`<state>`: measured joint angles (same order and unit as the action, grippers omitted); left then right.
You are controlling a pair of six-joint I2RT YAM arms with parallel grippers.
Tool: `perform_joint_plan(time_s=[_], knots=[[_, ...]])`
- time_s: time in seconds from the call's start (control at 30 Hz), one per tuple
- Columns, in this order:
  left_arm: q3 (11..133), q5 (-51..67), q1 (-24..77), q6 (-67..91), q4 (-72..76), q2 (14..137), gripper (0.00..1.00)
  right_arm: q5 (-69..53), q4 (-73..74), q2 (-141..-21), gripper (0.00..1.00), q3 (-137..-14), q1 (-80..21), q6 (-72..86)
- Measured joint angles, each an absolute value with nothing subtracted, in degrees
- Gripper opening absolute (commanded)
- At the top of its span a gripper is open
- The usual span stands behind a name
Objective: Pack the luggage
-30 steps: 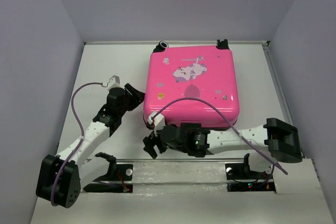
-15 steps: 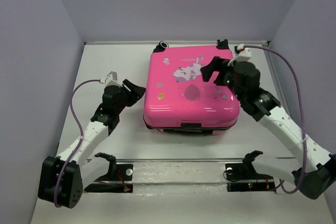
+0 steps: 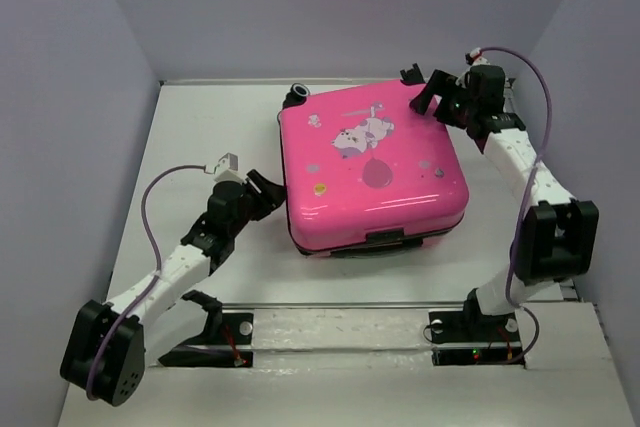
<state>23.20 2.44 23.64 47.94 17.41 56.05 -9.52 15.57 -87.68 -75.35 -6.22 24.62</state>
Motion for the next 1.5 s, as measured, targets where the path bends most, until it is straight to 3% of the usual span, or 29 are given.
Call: perform_joint_plan(time_s=[0.3,0.37,0.4,0.53,0.73,0.9,0.93,0.97,1.0,1.07,1.1,1.17,1.27,1.3,1.4,1.5], knots=[[21.4,-3.5,41.6,49.0,10.2,45.9,0.65,-32.6,10.3,-118.8,1.0,-108.5,-9.0,24.0],[21.9,-4.2,42.9,48.7,7.9,44.9,0.72,-35.6,11.6,-123.0,1.0,-115.1,-10.8,25.9],[22.7,-4.9,43.2,48.3,5.5,44.4,0.82,-36.7,12.7,-125.4,1.0,-119.2,-11.8,27.1],[30.0,-7.6,43.3,43.0,-4.6,43.4,0.93,-38.7,15.2,-131.1,1.0,-129.8,-13.7,31.0],[49.6,-6.4,34.1,38.7,-2.3,47.8,0.99,-43.5,17.6,-131.1,1.0,-140.7,-13.0,37.4],[52.5,0.4,21.8,37.5,0.1,48.8,0.99,-44.3,17.9,-123.3,0.96,-137.9,-11.0,37.2],[51.7,2.2,19.6,37.5,0.3,48.8,0.99,-43.8,18.2,-120.6,0.85,-135.5,-10.6,36.3],[50.2,4.3,17.0,37.5,0.4,49.0,0.99,-43.4,18.0,-118.0,0.67,-132.8,-10.3,35.4],[48.4,6.3,14.7,37.8,0.3,49.1,0.99,-42.7,18.3,-113.6,0.27,-128.4,-9.6,33.9],[44.3,9.4,10.5,38.3,0.1,49.0,0.99,-39.7,17.8,-104.5,0.07,-117.7,-9.3,30.9],[41.9,11.2,7.9,38.9,-0.3,49.0,0.99,-38.7,17.6,-99.9,0.07,-112.4,-9.4,30.2],[38.2,14.0,4.5,40.0,-0.6,49.1,0.99,-36.1,17.3,-89.4,0.07,-100.5,-10.1,28.3],[35.7,17.3,2.4,41.9,-0.1,50.2,0.99,-33.8,14.8,-73.8,0.29,-84.0,-12.1,26.8],[35.4,18.4,2.4,42.7,1.1,50.9,0.99,-33.2,14.0,-70.2,0.43,-80.2,-13.3,26.3],[35.2,20.4,2.2,44.8,4.6,53.5,0.99,-30.6,12.4,-61.2,0.62,-69.8,-17.8,24.8],[34.7,21.0,2.2,47.2,8.2,55.4,0.99,-28.6,12.2,-57.9,0.71,-63.8,-23.2,23.3]])
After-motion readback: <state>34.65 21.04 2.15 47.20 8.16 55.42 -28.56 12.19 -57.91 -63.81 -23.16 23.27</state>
